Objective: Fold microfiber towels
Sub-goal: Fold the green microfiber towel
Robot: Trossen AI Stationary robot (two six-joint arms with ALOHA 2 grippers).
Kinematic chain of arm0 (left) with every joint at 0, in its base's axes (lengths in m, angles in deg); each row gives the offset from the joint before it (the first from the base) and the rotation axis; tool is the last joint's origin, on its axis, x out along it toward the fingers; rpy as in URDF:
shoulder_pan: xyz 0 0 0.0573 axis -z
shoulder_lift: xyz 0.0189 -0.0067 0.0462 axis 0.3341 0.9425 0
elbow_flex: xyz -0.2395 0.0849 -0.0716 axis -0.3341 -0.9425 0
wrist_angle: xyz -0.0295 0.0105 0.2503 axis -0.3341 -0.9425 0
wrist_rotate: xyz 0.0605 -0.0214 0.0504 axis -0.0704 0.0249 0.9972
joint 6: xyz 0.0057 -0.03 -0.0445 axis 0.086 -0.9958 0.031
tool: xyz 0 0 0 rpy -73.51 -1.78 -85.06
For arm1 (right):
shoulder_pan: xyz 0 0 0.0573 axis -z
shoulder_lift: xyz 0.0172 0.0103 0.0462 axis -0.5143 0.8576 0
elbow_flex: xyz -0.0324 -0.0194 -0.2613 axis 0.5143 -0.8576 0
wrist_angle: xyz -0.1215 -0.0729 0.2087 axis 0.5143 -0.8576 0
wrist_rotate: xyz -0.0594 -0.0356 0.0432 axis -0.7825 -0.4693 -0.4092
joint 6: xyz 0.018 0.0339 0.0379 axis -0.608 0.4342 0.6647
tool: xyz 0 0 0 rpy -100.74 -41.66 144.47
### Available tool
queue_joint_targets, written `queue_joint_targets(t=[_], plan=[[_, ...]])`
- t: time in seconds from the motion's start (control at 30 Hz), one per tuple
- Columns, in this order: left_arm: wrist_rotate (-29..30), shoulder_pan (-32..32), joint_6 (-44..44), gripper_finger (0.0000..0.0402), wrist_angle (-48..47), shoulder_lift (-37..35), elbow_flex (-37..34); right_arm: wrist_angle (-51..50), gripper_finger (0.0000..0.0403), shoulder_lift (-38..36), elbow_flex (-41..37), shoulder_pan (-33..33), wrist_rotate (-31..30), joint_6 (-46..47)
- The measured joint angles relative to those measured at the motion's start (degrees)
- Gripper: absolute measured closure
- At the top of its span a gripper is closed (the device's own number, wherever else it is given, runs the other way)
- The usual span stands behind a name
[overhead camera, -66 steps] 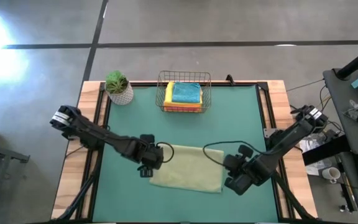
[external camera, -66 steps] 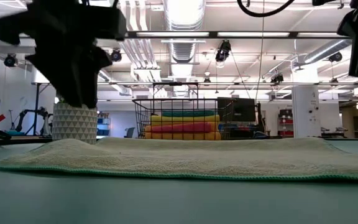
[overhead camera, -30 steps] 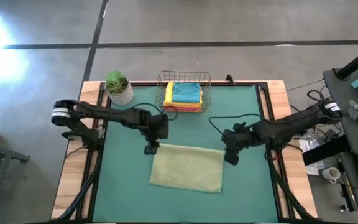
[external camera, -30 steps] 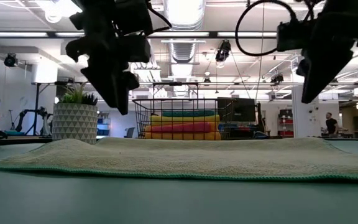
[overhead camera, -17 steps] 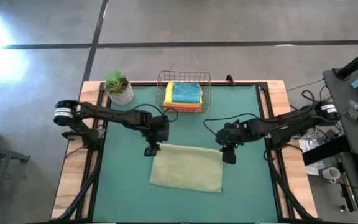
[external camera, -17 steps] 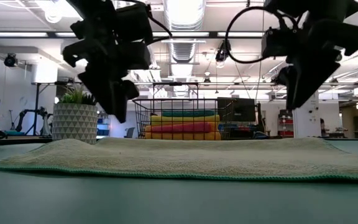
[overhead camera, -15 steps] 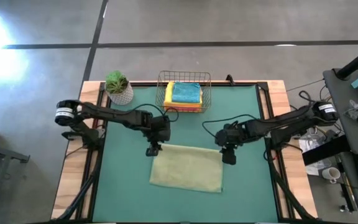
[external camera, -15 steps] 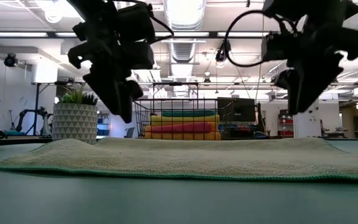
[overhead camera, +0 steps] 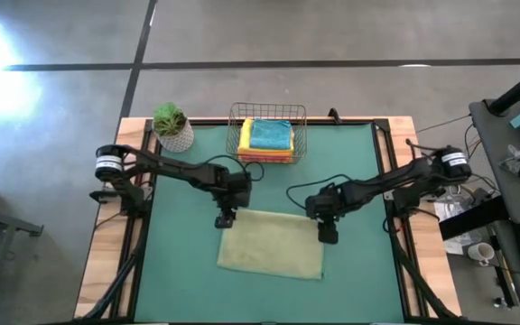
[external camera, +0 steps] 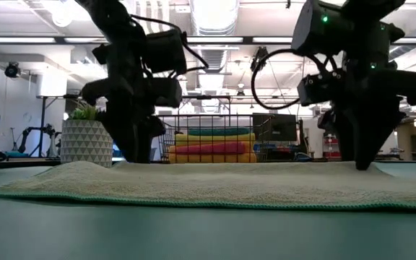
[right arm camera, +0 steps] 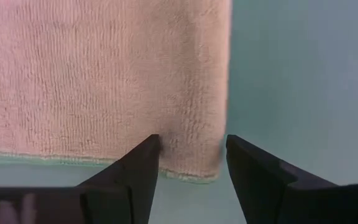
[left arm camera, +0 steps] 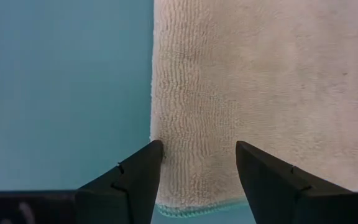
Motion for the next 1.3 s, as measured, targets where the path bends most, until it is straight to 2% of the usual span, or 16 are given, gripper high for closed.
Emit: queue_joint_targets(t=[0.2,0.37,0.57,0.73,0.9,1.07,1.3], plan=[[0.02,-0.08,-0.22,0.0210,0.30,2.25,0.09,0.22,0.0225,2.51,0.00,0.00,0.57,0.39],[0.30,-0.08,-0.84,0.0210,-0.90,0.52,-0.03,0.17,0.0225,2.22,0.00,0.00,1.33,1.29],[7.48,-0.11,-1.27,0.0210,-1.46,-4.35,0.48,-0.03,0.0225,-0.60,0.04,0.00,1.81,0.09],[7.43,-0.35,-0.36,0.0210,-1.26,-3.84,0.41,-0.04,0.0225,-1.22,0.04,0.56,1.78,-0.88],[6.97,-0.45,-0.18,0.0210,0.20,0.24,0.17,0.22,0.0225,-0.96,-0.02,3.01,1.28,-2.21],[5.40,-0.49,0.15,0.0210,0.67,3.01,0.50,0.58,0.0225,-0.54,-0.04,5.01,4.51,-2.47],[4.27,-0.51,-0.44,0.0210,0.67,3.26,0.81,2.50,0.0225,2.17,-0.11,5.01,5.12,-3.14]])
